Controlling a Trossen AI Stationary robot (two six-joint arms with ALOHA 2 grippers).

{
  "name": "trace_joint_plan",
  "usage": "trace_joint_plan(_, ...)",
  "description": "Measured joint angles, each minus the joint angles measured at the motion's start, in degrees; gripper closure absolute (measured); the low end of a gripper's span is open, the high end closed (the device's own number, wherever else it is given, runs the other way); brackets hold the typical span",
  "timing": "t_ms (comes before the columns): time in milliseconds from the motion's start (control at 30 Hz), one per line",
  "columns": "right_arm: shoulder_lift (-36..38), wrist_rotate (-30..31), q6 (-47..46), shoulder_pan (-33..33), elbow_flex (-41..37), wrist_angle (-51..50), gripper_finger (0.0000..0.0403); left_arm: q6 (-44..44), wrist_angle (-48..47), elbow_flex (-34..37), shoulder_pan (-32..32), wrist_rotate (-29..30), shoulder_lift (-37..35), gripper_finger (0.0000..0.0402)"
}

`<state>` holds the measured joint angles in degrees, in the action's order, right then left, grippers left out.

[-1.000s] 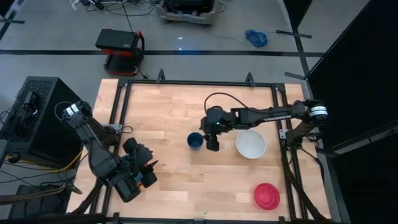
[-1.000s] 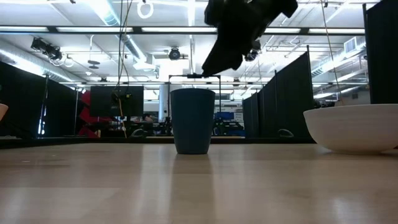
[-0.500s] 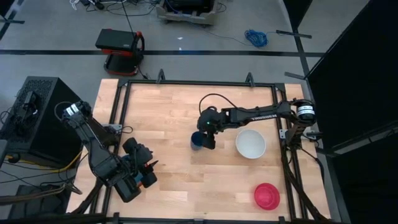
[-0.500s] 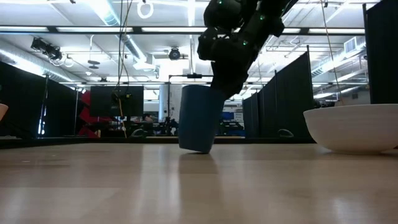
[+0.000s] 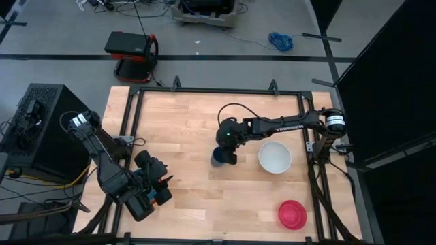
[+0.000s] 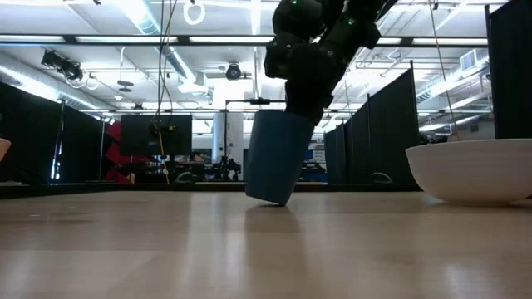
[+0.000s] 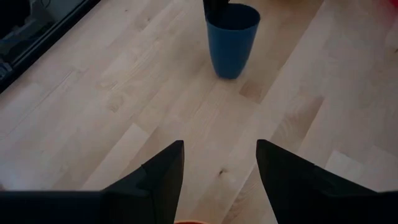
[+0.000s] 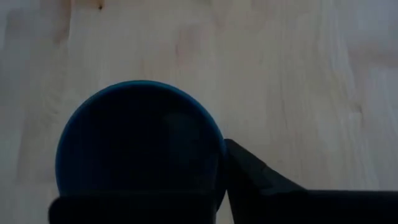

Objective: Nest bowls inside each other
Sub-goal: Move the cup from center to the top left of the table

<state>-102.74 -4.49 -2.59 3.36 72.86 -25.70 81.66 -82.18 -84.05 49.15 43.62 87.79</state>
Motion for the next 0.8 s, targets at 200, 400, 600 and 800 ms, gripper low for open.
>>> trace_joint_plan(200, 2.0, 4.5, 1.1, 2.3, 3.0, -9.1, 0.0402, 0.0, 0.0, 0.0, 0.0, 0.3, 0.0, 0.0213)
trace_joint_plan(400, 4.1, 9.1, 2.2, 4.6, 6.1, -18.2, 0.0402, 0.0, 0.0, 0.0, 0.0, 0.6, 0.0, 0.0213)
trace_joint_plan(600, 5.8, 10.8, 2.8, 8.1, 7.4, -25.4, 0.0403, 0.0, 0.1, 0.0, 0.0, 0.8, 0.0, 0.0213)
trace_joint_plan(800, 8.5, 3.8, 3.3, 14.2, 4.4, -23.4, 0.0403, 0.0, 1.8, 0.0, 0.0, 0.9, 0.0, 0.0213)
